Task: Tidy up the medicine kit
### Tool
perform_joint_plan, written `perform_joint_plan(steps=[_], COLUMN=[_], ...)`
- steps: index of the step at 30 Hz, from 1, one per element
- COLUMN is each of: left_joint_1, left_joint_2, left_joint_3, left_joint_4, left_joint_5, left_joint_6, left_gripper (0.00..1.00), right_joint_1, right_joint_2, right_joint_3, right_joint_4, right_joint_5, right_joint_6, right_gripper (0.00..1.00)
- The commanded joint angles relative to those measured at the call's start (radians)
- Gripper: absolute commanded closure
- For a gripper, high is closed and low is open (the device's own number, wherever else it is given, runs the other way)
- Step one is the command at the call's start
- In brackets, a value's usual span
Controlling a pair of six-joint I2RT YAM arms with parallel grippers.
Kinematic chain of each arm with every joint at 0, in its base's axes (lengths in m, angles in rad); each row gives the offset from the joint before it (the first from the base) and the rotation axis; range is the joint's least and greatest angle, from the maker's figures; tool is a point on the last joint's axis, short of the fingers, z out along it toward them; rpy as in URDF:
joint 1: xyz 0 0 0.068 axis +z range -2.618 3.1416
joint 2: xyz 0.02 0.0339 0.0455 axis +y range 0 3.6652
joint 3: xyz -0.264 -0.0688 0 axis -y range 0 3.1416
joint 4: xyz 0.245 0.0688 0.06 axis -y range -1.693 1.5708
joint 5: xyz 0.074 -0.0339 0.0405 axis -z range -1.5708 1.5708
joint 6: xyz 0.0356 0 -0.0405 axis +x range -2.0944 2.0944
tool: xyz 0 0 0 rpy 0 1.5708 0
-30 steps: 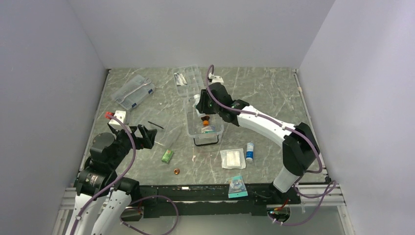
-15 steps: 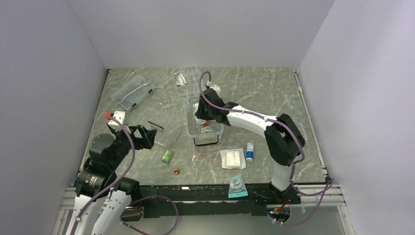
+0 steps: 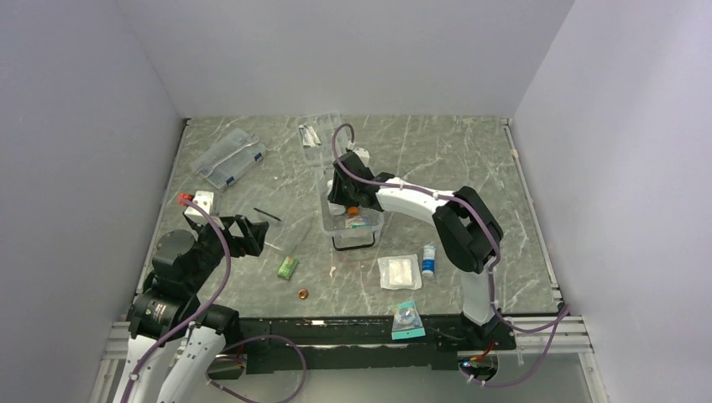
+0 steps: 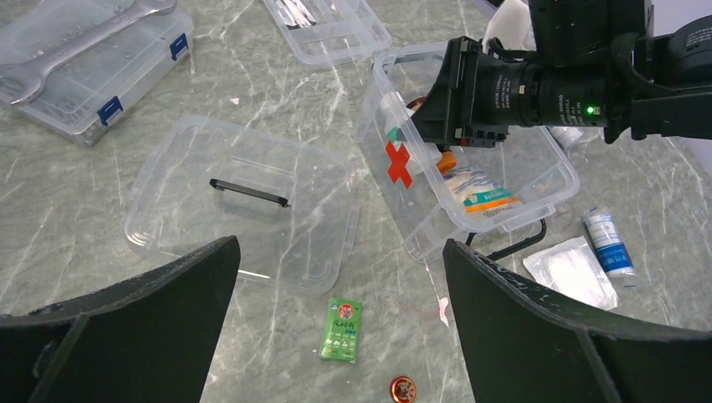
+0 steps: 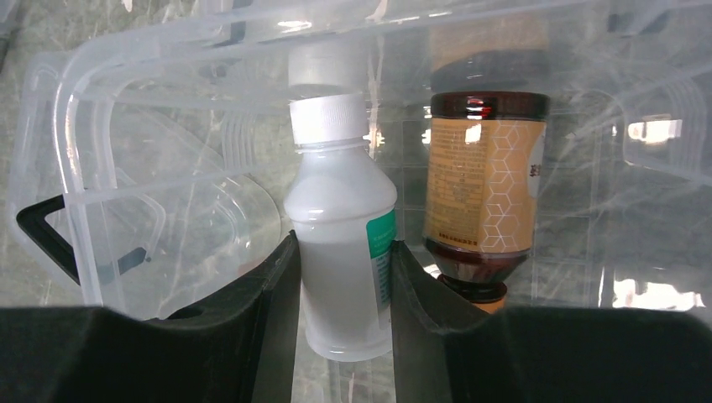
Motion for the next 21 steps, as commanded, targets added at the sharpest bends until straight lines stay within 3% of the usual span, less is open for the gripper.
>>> perform_joint_plan(steps=[1, 9, 21], left_joint_1=[0.001, 0.001, 0.001], left_joint_2=[-0.002, 0.002, 0.004], left_joint_3=[0.019, 0.019, 0.019], left_joint_4=[0.026, 0.024, 0.022], left_joint_5=[-0.003, -0.002, -0.016], left_joint_6=[-0.01, -0.008, -0.014], left_gripper=[0.01, 0.02, 0.01], right_joint_1=[0.002, 0.002, 0.001], right_joint_2=[0.019, 0.007, -0.164], right_joint_3=[0.06, 0.097, 0.049], right_joint_4=[0.044, 0.029, 0.024], right_joint_5=[-0.004, -0.009, -0.018], right_joint_6=[0.02, -0.023, -0.119], right_gripper=[0.61, 0.51, 0.37])
